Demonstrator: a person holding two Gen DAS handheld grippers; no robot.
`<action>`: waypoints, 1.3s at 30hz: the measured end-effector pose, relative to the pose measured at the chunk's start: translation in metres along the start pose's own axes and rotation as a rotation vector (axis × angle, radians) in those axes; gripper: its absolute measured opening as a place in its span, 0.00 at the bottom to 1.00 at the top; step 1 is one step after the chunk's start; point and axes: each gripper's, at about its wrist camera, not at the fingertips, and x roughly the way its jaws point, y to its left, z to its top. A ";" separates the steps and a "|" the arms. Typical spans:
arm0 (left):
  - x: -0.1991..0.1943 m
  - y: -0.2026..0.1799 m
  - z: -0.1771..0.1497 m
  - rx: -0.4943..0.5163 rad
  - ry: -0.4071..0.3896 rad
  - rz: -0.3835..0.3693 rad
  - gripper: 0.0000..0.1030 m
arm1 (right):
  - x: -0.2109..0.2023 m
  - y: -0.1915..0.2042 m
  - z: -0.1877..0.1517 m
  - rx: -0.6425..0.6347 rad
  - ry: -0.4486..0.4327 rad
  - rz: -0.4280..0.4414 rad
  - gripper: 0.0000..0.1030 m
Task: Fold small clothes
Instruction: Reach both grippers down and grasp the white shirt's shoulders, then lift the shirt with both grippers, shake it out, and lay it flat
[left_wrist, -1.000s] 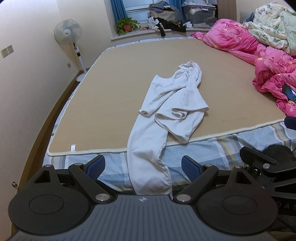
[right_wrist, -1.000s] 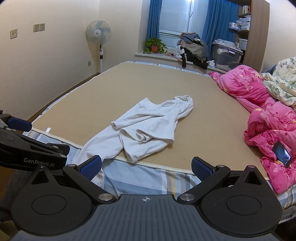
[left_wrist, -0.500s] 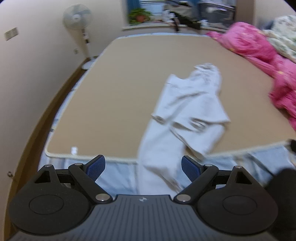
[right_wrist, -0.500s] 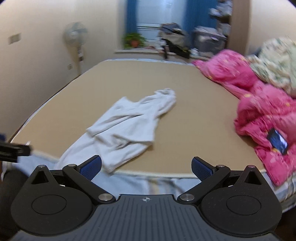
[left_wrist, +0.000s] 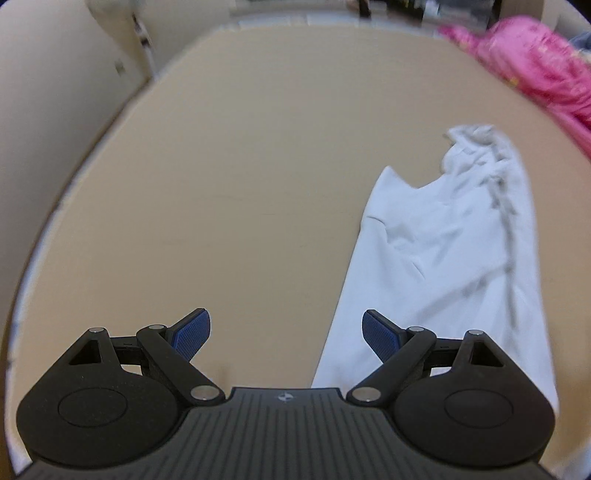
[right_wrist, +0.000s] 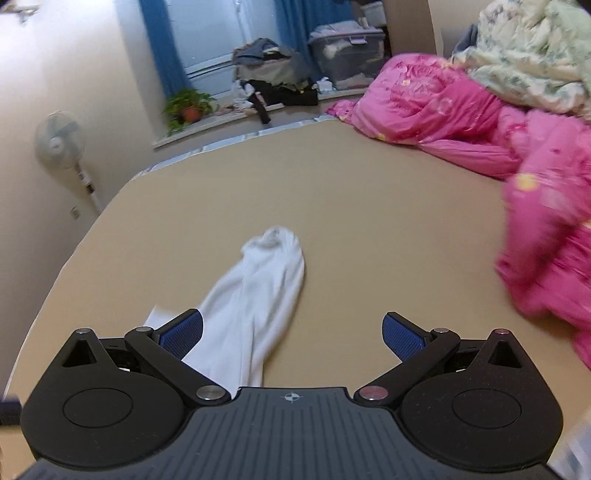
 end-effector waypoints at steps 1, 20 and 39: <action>0.018 -0.005 0.012 -0.002 0.018 -0.001 0.90 | 0.029 0.002 0.013 0.009 0.013 -0.001 0.99; 0.093 -0.046 0.060 0.118 0.032 -0.198 0.03 | 0.289 0.044 0.054 -0.073 0.178 -0.127 0.14; -0.330 0.113 -0.101 -0.183 -0.604 -0.108 0.00 | -0.239 0.021 0.017 -0.168 -0.384 0.400 0.13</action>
